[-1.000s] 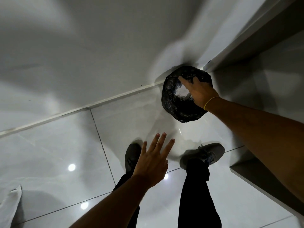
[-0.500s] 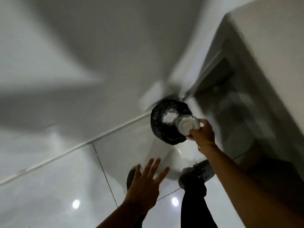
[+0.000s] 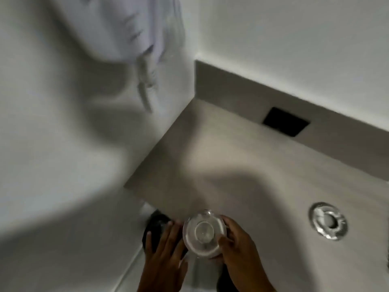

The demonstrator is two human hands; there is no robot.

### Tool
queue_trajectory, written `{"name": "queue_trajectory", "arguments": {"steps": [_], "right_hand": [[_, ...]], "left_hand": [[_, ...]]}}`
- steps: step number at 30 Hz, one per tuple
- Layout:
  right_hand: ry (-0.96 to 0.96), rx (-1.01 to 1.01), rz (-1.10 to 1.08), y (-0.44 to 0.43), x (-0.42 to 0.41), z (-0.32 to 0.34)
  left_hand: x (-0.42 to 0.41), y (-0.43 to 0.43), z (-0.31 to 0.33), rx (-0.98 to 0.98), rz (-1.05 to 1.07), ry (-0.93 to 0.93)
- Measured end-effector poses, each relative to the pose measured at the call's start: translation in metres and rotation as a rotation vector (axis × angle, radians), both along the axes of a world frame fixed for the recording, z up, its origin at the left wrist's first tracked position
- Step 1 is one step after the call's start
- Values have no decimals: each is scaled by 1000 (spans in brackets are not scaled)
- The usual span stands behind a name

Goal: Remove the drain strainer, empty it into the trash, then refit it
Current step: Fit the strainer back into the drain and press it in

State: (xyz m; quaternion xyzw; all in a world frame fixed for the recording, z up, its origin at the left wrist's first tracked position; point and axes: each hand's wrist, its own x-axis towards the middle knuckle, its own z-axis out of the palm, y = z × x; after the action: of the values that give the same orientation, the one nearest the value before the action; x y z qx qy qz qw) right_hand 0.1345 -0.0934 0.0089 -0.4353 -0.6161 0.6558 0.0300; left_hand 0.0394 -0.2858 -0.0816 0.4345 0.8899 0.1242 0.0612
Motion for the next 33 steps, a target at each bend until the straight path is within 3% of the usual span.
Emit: {"name": "queue_trajectory", "arguments": {"steps": [5, 10, 15, 18, 24, 33], "right_hand": [[5, 167, -84, 111, -8, 18], [-182, 363, -113, 191, -6, -13], [-306, 308, -219, 240, 10, -41], [-367, 319, -310, 252, 19, -52], [-404, 307, -515, 258, 26, -57], [-487, 317, -368, 246, 38, -46]], "left_hand": [[-48, 101, 19, -65, -218, 3], [-61, 195, 19, -102, -358, 80], [-46, 263, 0, -117, -338, 14], [-38, 284, -11, -150, -328, -34], [-32, 289, -35, -143, -376, 58], [-35, 282, -52, -58, -388, 79]]}}
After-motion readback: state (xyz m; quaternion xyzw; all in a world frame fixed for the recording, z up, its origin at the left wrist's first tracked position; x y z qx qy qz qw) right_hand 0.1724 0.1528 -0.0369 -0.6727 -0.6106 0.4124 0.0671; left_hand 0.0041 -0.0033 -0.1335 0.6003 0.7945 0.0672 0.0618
